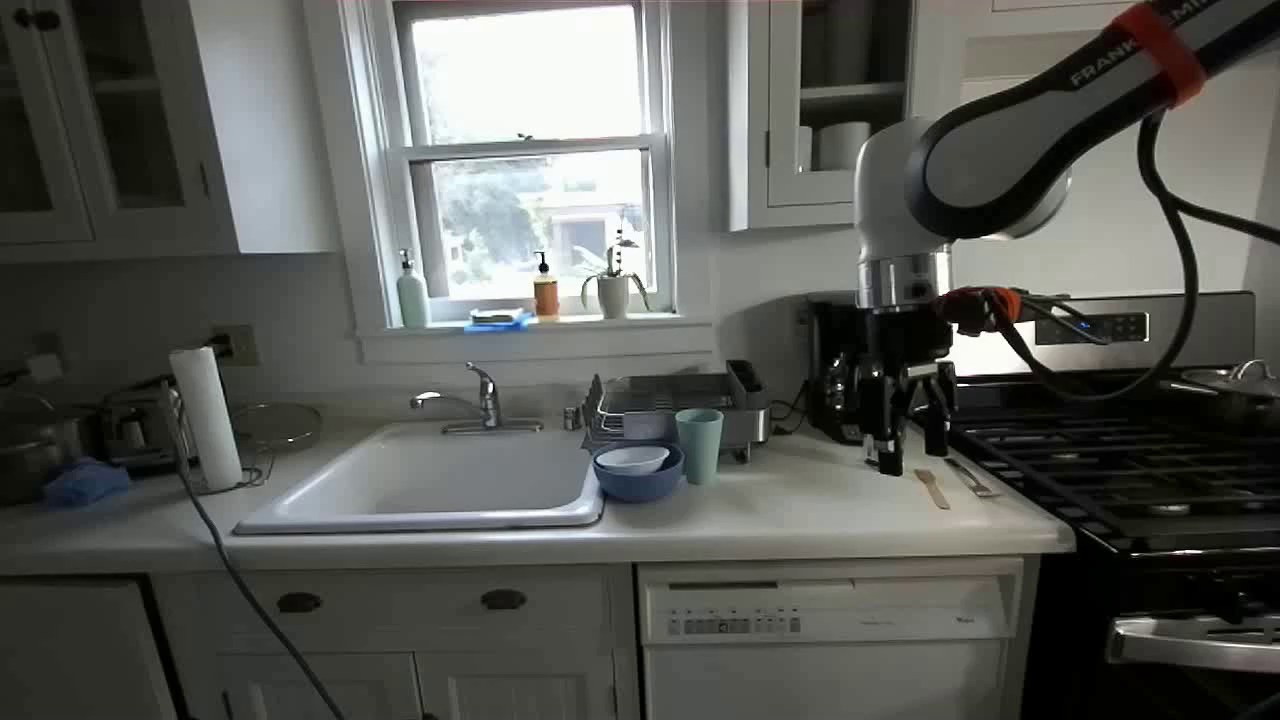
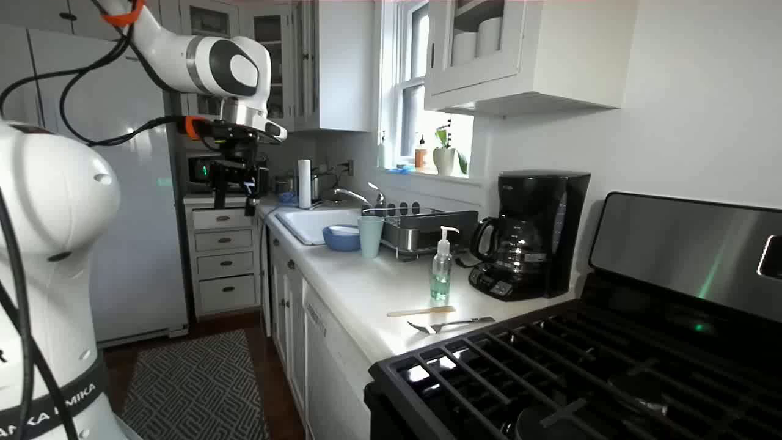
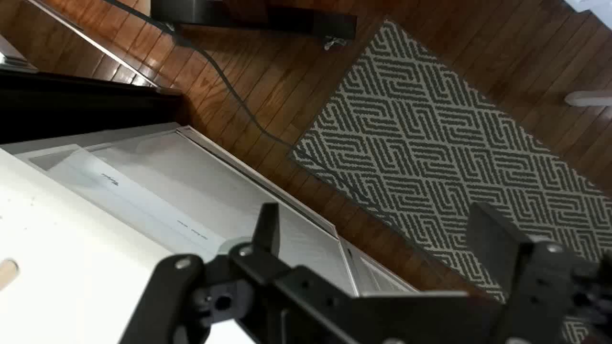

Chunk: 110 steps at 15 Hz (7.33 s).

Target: Press the second button to the right on the dishwasher

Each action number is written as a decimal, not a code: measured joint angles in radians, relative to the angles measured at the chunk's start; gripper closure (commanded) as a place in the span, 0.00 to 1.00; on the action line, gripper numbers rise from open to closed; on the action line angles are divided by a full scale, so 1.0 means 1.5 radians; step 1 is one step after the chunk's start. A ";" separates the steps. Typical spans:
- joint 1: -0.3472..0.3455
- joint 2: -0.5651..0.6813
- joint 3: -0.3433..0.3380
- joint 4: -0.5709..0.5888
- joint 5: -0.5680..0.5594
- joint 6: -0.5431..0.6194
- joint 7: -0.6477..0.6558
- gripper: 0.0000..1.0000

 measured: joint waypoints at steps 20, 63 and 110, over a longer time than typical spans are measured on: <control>0.059 0.373 0.060 0.228 -0.184 0.012 0.266 0.00; 0.290 0.833 -0.119 0.522 -0.618 -0.105 0.364 0.99; 0.299 1.108 -0.147 0.825 -0.766 -0.201 0.357 1.00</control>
